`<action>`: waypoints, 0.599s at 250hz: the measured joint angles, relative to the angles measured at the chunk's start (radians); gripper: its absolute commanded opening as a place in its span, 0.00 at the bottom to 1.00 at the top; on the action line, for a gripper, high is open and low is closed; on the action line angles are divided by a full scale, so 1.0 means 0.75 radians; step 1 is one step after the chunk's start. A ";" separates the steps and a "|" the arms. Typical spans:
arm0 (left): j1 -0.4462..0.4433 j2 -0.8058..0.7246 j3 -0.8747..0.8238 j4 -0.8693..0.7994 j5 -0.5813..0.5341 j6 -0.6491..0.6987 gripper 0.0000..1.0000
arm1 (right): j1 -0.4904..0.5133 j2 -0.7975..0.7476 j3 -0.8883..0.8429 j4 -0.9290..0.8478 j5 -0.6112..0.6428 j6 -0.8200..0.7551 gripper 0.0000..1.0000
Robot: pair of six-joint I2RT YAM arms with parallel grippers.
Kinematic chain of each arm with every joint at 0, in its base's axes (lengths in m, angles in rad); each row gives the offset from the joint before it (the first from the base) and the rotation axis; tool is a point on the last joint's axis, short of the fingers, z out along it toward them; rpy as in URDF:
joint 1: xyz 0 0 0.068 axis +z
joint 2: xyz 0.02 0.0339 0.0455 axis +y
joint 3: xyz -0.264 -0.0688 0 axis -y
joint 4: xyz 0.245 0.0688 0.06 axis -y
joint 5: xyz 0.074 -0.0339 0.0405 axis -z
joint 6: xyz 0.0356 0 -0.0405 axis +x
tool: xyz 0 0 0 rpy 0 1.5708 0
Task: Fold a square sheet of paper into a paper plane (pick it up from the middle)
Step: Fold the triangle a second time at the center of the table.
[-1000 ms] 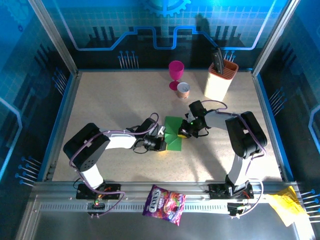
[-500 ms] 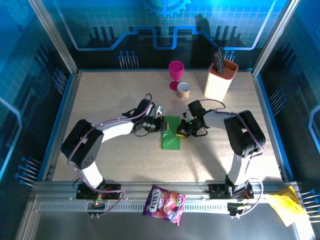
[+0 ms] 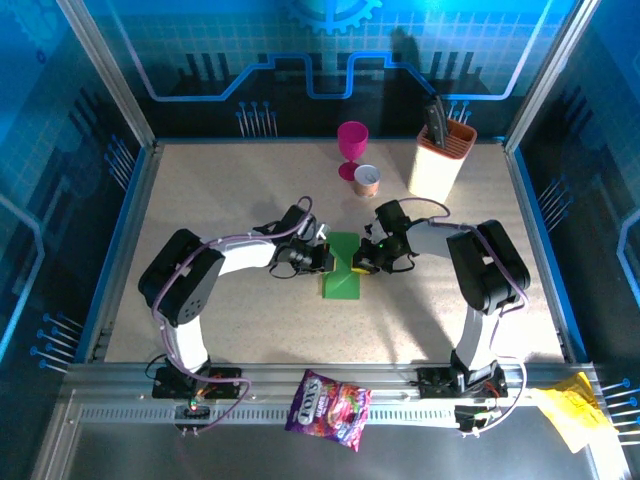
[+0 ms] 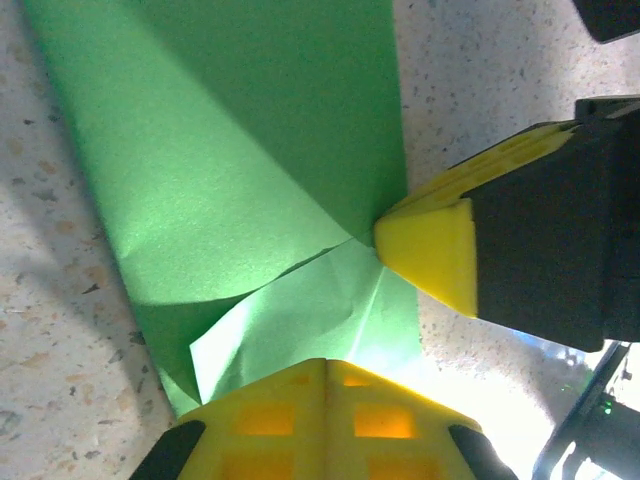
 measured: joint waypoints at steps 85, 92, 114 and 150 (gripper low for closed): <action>0.000 0.099 0.038 -0.023 -0.011 0.026 0.00 | 0.010 -0.009 0.025 -0.054 0.027 -0.016 0.20; 0.000 0.101 0.041 -0.021 -0.014 0.028 0.00 | 0.010 -0.018 0.025 -0.068 0.033 -0.013 0.23; 0.000 0.101 0.042 -0.019 -0.017 0.030 0.00 | 0.010 -0.076 0.017 -0.111 0.068 -0.005 0.30; 0.000 0.101 0.037 -0.012 -0.016 0.030 0.00 | 0.010 -0.209 -0.050 -0.141 0.102 0.010 0.33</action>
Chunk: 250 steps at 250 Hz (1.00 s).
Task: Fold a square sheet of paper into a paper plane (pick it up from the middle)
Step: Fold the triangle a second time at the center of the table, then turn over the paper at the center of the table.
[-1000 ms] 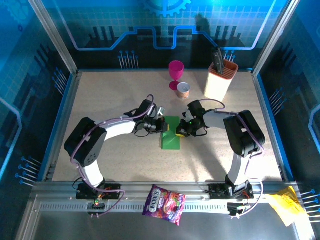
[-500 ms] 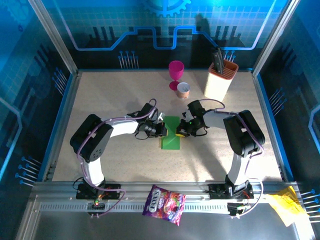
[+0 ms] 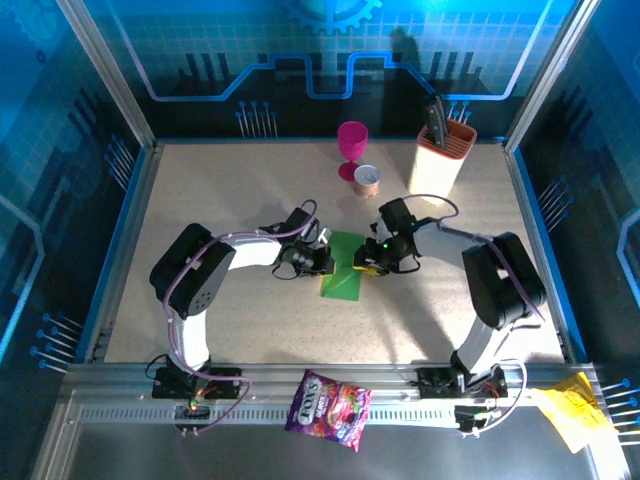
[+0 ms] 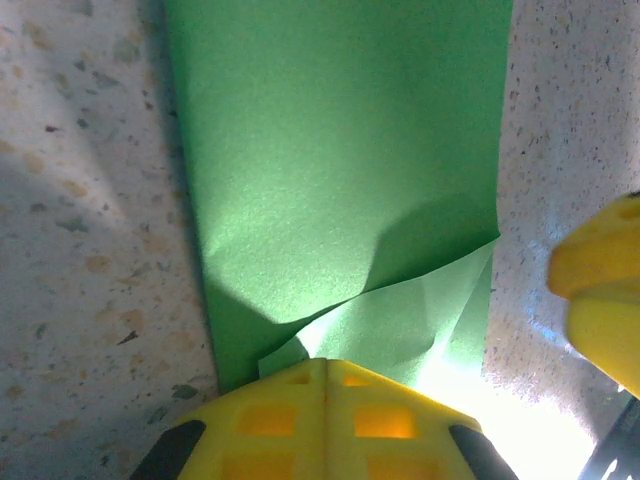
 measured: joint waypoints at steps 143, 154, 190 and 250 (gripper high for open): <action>0.000 -0.024 -0.071 0.100 0.001 -0.011 0.00 | 0.169 0.021 -0.037 -0.083 0.076 0.125 0.39; 0.000 -0.024 -0.073 0.102 0.001 -0.011 0.00 | 0.172 0.031 -0.018 -0.101 0.077 0.133 0.39; 0.000 -0.024 -0.075 0.109 0.002 -0.011 0.00 | 0.180 0.057 0.021 -0.138 0.087 0.154 0.39; 0.000 -0.026 -0.077 0.110 0.001 -0.011 0.00 | 0.192 0.080 0.057 -0.128 0.086 0.157 0.39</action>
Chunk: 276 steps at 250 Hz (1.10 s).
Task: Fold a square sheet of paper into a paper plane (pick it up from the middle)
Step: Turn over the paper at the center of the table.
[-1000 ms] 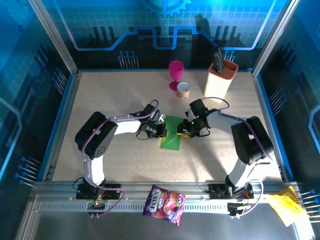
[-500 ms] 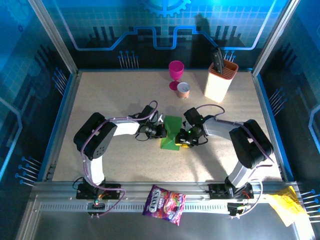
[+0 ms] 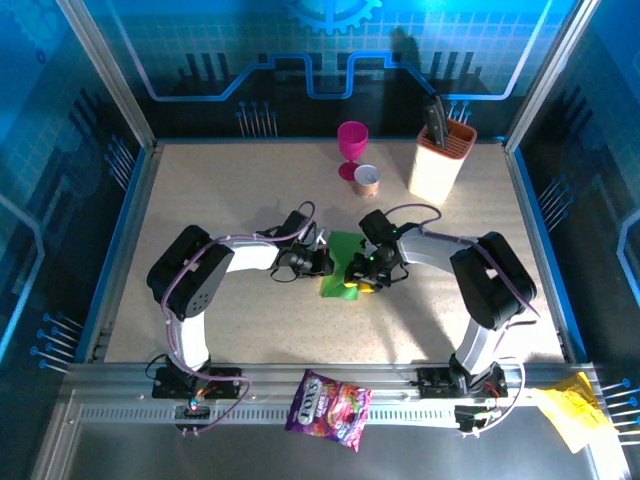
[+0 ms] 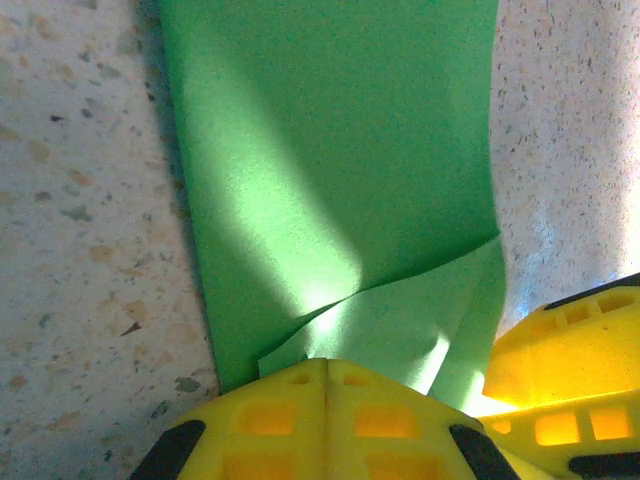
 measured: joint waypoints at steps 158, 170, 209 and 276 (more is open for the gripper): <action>0.000 -0.011 -0.017 0.014 -0.001 0.001 0.00 | -0.008 0.025 0.009 0.227 -0.001 0.004 0.47; 0.000 -0.012 -0.018 0.013 -0.001 0.001 0.00 | -0.017 0.025 -0.002 0.240 -0.001 0.000 0.46; 0.000 -0.020 -0.028 0.012 -0.001 0.001 0.00 | -0.047 0.024 -0.042 0.285 -0.021 0.000 0.42; 0.000 -0.030 -0.034 -0.002 -0.001 0.001 0.00 | -0.063 0.025 -0.074 0.322 -0.041 0.010 0.06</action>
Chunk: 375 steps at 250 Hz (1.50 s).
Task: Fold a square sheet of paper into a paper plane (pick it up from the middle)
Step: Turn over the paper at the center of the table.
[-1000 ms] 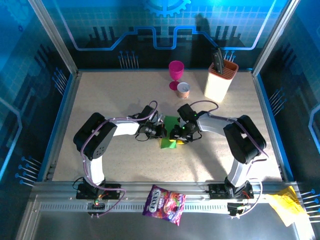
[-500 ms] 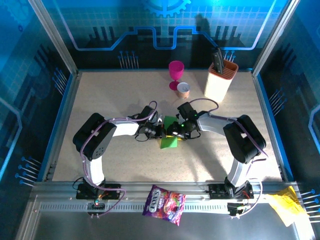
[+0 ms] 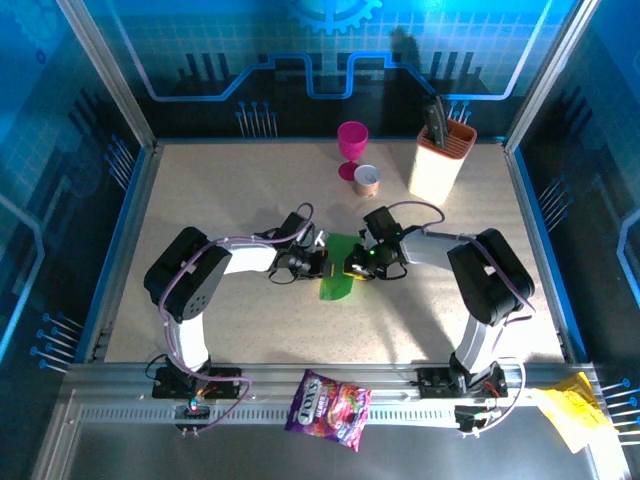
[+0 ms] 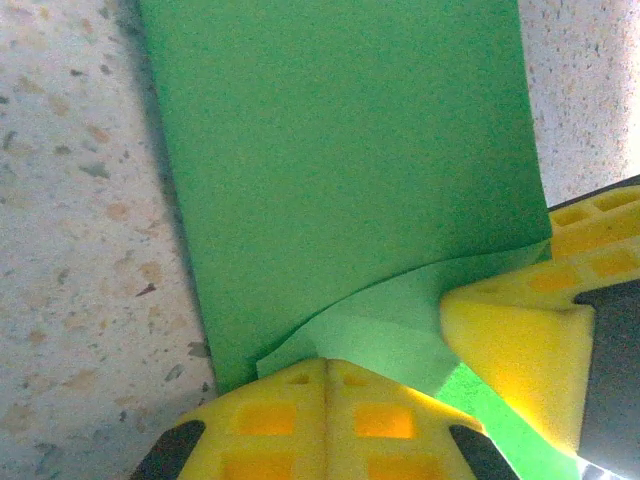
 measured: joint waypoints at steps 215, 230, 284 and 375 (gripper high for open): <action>0.261 -0.414 -0.090 -0.014 -0.054 -0.347 0.14 | 0.207 -0.051 0.757 -1.454 1.311 -0.044 0.00; 0.269 -0.414 -0.090 -0.015 -0.055 -0.347 0.14 | 0.255 0.079 0.802 -1.540 1.404 -0.017 0.00; 0.315 -0.428 -0.089 -0.071 -0.067 -0.342 0.14 | 0.423 0.494 0.981 -1.612 1.465 0.019 0.00; 0.363 -0.496 -0.088 -0.132 -0.071 -0.312 0.14 | 0.470 0.387 0.905 -1.165 0.880 -0.091 0.55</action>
